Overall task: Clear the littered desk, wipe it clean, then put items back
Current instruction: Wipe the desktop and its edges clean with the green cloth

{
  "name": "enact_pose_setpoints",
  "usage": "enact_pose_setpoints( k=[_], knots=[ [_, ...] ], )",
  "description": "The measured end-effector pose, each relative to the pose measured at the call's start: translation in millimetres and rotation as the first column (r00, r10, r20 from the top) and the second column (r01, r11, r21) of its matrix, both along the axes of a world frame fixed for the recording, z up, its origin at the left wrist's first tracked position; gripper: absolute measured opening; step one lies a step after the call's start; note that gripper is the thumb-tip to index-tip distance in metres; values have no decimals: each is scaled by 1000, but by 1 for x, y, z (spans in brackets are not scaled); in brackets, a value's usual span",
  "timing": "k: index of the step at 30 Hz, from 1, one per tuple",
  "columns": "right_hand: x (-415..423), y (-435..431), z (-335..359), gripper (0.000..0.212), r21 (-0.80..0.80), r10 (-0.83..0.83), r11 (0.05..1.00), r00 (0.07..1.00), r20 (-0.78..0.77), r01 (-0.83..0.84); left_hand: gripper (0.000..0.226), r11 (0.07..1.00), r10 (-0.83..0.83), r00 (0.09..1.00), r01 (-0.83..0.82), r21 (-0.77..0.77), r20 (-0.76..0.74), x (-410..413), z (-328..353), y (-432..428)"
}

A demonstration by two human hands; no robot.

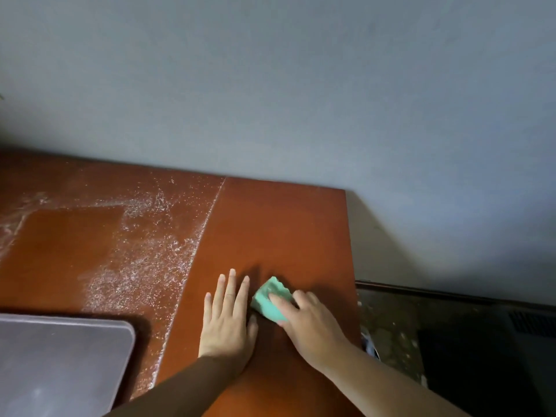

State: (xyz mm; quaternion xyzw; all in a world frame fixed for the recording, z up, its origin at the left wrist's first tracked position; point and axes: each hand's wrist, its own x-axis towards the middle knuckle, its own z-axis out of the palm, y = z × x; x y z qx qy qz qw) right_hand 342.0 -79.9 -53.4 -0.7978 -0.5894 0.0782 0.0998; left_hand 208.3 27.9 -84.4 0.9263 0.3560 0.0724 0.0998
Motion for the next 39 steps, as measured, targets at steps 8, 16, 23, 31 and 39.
enact_pose_setpoints(
  k=[8, 16, 23, 31, 39],
  knots=[
    [121, 69, -18, 47, 130, -383, 915, 923, -23, 383, 69, 989, 134, 985, -127, 73, -107, 57, -10, 58],
    [221, 161, -10, 43, 48, -819, 567, 569, -77, 822, 77, 986, 150, 982, -141, 85, -112, 58, -20, 62],
    [134, 182, -6, 40, 81, -310, 940, 929, -202, 331, 79, 989, 145, 980, -140, 51, -138, 61, -17, 60],
    [207, 162, -15, 51, 102, -671, 725, 731, -121, 682, 78, 990, 131, 984, -124, 67, -119, 58, -17, 61],
    [128, 175, -11, 41, 130, -95, 980, 923, -372, 153, 77, 990, 143, 983, -141, 25, -118, 57, -13, 59]
  ],
)
